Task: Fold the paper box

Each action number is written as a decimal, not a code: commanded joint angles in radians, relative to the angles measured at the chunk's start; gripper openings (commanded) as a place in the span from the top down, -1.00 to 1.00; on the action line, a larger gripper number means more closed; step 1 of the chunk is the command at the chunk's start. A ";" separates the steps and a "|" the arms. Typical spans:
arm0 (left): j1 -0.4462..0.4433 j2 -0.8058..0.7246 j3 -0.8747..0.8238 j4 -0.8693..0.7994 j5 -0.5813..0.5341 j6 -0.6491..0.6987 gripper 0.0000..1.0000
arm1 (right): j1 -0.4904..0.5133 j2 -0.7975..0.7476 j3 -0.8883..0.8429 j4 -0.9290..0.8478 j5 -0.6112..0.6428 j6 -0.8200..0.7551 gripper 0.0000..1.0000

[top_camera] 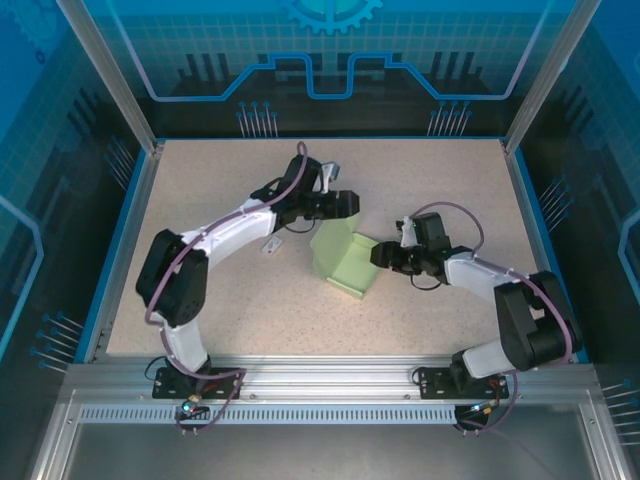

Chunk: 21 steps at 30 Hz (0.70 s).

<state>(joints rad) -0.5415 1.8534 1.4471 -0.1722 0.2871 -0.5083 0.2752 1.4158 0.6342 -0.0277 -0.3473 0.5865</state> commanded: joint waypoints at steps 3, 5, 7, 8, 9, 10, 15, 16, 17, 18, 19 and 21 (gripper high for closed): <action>0.000 0.089 0.204 -0.085 0.025 0.095 -0.46 | 0.015 -0.152 -0.052 -0.120 0.072 -0.031 -0.17; 0.010 0.076 0.213 -0.087 0.003 0.114 -0.48 | 0.035 -0.207 -0.077 -0.157 0.088 -0.036 -0.19; 0.022 0.034 0.185 -0.077 -0.029 0.135 -0.53 | 0.067 -0.253 -0.102 -0.182 0.090 -0.039 -0.22; 0.027 0.010 0.164 -0.068 -0.044 0.144 -0.56 | 0.082 -0.264 -0.107 -0.192 0.090 -0.040 -0.24; 0.031 -0.018 0.136 -0.059 -0.061 0.154 -0.57 | 0.101 -0.269 -0.114 -0.196 0.082 -0.041 -0.26; 0.035 -0.051 0.108 -0.049 -0.078 0.162 -0.58 | 0.125 -0.266 -0.115 -0.198 0.076 -0.041 -0.28; 0.065 -0.205 -0.055 -0.003 -0.135 0.176 -0.61 | 0.240 -0.205 -0.102 -0.169 0.086 -0.025 -0.39; 0.072 -0.238 -0.095 0.004 -0.149 0.174 -0.61 | 0.256 -0.188 -0.099 -0.157 0.086 -0.020 -0.41; 0.079 -0.266 -0.126 0.010 -0.162 0.173 -0.61 | 0.269 -0.172 -0.097 -0.144 0.086 -0.013 -0.43; 0.087 -0.295 -0.161 0.014 -0.178 0.171 -0.61 | 0.284 -0.154 -0.094 -0.127 0.086 -0.004 -0.43; 0.098 -0.325 -0.192 0.016 -0.193 0.169 -0.61 | 0.302 -0.135 -0.091 -0.108 0.086 0.006 -0.43; 0.122 -0.374 -0.245 0.019 -0.217 0.162 -0.62 | 0.335 -0.099 -0.077 -0.080 0.087 0.021 -0.43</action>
<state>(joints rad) -0.4492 1.5349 1.2610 -0.1761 0.1356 -0.3595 0.5705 1.2827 0.5312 -0.1535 -0.2665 0.5770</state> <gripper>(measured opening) 0.808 0.714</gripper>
